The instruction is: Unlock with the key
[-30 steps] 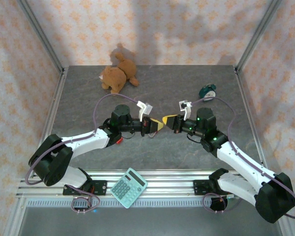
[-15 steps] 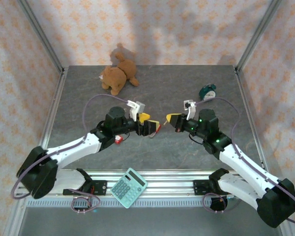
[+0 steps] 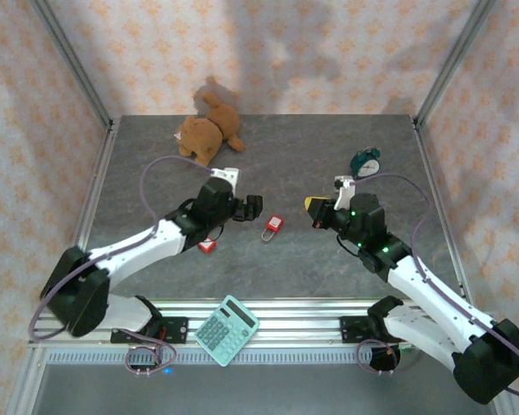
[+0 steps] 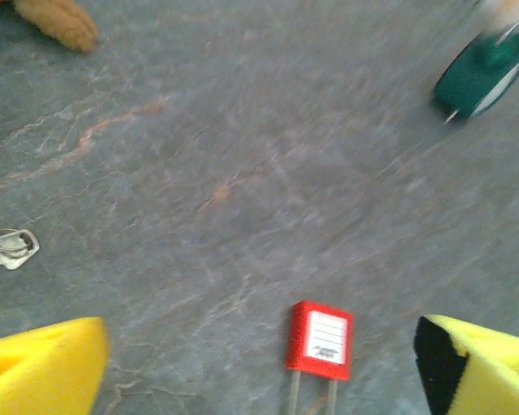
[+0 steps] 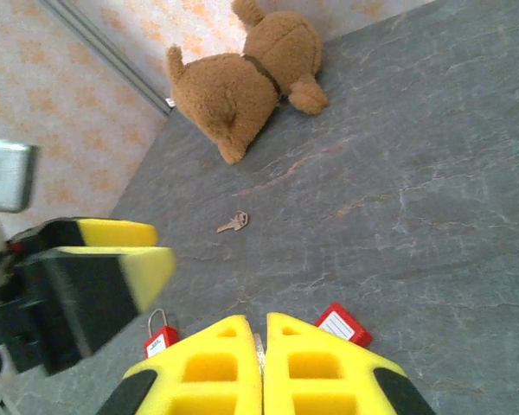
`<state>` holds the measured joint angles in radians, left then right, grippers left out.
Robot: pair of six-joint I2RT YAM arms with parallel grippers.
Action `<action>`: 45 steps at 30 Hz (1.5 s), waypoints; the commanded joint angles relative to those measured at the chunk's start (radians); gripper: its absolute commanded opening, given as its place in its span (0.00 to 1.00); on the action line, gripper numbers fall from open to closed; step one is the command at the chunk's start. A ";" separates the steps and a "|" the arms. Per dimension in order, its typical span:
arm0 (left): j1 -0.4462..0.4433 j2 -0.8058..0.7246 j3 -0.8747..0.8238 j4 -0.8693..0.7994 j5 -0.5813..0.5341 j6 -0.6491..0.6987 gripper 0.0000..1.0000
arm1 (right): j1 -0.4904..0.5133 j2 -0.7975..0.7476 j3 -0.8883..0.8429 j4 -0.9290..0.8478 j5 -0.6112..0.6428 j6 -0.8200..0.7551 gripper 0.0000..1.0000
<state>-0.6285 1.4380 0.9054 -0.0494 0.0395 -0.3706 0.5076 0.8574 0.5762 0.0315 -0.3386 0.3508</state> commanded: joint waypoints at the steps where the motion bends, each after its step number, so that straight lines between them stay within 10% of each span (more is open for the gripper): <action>1: -0.055 0.123 0.192 -0.314 -0.097 0.060 0.77 | 0.003 -0.038 0.002 -0.048 0.068 -0.004 0.06; 6: -0.152 0.369 0.493 -0.676 -0.223 0.136 0.73 | 0.003 -0.077 0.010 -0.126 0.115 -0.032 0.06; 18: -0.162 0.721 0.910 -1.058 -0.031 0.260 0.68 | 0.003 -0.145 0.002 -0.183 0.129 -0.043 0.05; 45: -0.090 0.908 1.052 -1.061 0.148 0.219 0.58 | 0.003 -0.152 -0.024 -0.158 0.118 -0.051 0.05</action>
<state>-0.7181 2.3142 1.9263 -1.0782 0.1768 -0.1520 0.5076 0.7204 0.5598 -0.1440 -0.2279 0.3122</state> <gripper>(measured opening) 0.580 0.056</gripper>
